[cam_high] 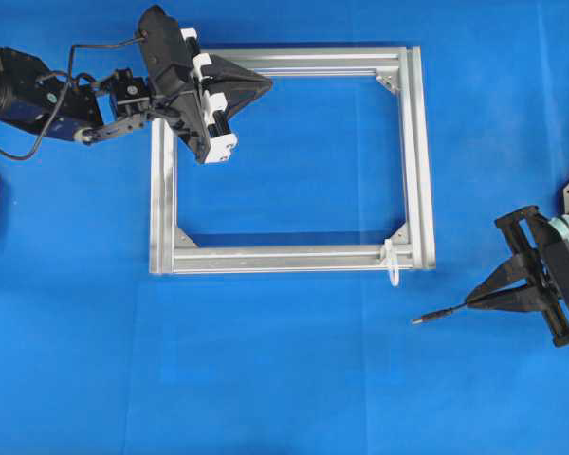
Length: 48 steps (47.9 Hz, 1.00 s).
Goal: Insert the wire through the string loop located on the right side.
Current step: 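Carry the cable plug with the right gripper toward the white zip-tie loop, then push the USB plug leftward through the white zip-tie loop with the right gripper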
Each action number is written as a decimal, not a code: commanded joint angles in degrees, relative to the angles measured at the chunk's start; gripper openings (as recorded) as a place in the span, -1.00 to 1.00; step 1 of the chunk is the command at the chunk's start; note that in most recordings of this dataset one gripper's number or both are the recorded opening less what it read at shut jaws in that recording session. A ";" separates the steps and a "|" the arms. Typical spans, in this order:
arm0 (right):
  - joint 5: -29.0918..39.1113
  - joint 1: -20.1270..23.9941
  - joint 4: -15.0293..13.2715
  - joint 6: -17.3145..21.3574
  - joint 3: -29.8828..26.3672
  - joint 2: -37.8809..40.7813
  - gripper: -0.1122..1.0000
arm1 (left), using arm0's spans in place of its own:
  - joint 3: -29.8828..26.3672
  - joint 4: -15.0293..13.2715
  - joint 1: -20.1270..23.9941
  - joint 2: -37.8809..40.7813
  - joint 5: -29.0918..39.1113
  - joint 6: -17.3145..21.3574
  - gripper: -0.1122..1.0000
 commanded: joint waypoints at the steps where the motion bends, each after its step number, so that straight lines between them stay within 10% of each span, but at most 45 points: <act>1: -0.18 -0.35 0.18 0.00 -0.53 0.09 -0.86 | -0.35 0.18 0.00 -1.85 -0.18 -0.09 -0.80; 24: -0.18 -11.87 -0.62 -0.44 0.18 -0.35 -0.86 | -0.35 0.18 -0.44 -1.85 -0.18 -0.09 -0.80; 48: -0.70 -13.01 -0.88 -0.44 0.09 -0.35 -0.86 | -0.26 0.18 -0.53 -1.85 -0.18 -0.09 -0.80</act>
